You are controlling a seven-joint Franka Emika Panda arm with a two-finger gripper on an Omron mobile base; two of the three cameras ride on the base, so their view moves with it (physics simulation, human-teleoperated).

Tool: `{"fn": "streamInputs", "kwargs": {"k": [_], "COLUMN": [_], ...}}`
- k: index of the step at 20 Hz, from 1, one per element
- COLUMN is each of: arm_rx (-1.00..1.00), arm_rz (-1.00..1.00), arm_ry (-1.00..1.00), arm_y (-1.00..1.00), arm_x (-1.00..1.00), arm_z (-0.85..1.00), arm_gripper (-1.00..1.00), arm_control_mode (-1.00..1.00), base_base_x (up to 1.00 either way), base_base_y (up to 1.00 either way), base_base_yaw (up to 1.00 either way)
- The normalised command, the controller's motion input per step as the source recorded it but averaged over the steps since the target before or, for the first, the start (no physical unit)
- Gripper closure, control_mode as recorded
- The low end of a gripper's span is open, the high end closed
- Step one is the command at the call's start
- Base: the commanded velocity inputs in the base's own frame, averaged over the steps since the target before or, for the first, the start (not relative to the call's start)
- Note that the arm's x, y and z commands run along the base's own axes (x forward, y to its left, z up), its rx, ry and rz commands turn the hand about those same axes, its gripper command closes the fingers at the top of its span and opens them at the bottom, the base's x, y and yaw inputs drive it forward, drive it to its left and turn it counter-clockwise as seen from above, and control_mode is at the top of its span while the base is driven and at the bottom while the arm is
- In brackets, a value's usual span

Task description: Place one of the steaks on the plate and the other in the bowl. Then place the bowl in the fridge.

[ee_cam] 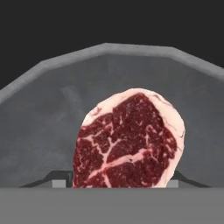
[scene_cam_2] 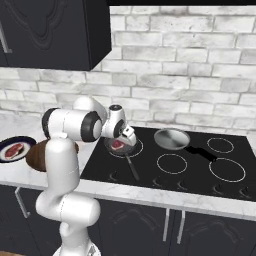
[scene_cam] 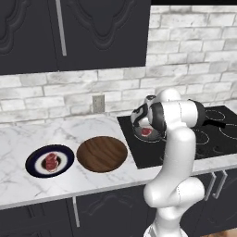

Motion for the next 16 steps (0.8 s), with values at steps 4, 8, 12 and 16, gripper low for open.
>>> {"fn": "streamInputs", "kwargs": {"k": [4, 8, 12, 16], "arm_rx": [0.0, 0.0, 0.0, 0.0], "arm_rz": [0.0, 0.0, 0.0, 0.0], "arm_ry": [0.0, 0.0, -0.01, -0.02], "arm_y": [0.0, 0.0, 0.05, 0.17], "arm_x": [-0.32, -0.53, -0.91, -1.0], "arm_z": [0.6, 0.72, 0.41, 0.57], "arm_gripper": [1.0, 1.0, 1.0, 1.0], "arm_control_mode": [-1.0, -1.0, -1.0, -1.0], "base_base_x": [0.0, 0.0, 0.0, 0.0], "base_base_y": [0.0, 0.0, 0.0, 0.0], "base_base_yaw": [0.0, 0.0, 0.0, 0.0]}}
